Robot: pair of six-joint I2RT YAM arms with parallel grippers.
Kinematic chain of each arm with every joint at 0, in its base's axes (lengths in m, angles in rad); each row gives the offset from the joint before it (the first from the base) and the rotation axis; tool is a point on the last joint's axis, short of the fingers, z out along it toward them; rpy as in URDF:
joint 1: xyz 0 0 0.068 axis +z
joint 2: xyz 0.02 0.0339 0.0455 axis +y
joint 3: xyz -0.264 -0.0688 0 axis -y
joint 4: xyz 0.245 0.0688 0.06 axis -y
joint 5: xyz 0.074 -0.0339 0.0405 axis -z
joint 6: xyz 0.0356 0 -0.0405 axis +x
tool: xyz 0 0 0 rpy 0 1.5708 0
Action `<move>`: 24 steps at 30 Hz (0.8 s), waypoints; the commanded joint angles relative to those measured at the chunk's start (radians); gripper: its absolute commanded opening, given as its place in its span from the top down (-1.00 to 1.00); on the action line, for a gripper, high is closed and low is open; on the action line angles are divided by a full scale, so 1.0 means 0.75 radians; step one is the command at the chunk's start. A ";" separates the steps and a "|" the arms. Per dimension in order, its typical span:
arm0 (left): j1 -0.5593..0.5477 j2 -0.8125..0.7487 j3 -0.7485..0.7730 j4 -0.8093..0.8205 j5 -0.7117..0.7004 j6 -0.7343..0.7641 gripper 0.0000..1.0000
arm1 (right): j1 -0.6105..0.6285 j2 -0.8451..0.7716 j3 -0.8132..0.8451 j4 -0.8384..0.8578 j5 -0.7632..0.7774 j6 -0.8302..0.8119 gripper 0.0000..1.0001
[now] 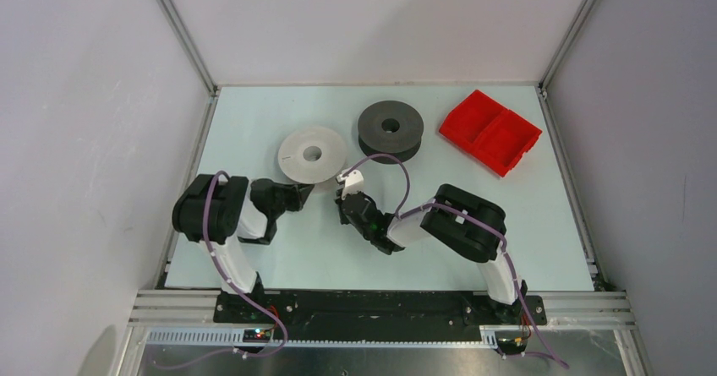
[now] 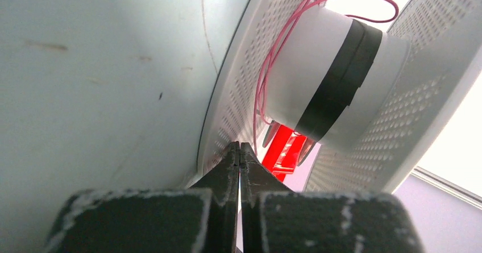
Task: Wrap the cables
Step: Adjust the cable on the cable reel.
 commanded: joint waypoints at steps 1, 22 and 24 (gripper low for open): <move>-0.009 -0.060 -0.034 -0.056 -0.006 0.003 1.00 | 0.005 -0.063 -0.016 0.041 0.043 -0.006 0.81; -0.006 -0.531 -0.107 -0.586 -0.265 0.099 1.00 | 0.009 -0.193 -0.055 -0.035 0.032 0.007 0.77; -0.007 -0.723 -0.086 -0.793 -0.371 0.147 1.00 | 0.009 -0.276 -0.082 -0.076 0.033 0.009 0.74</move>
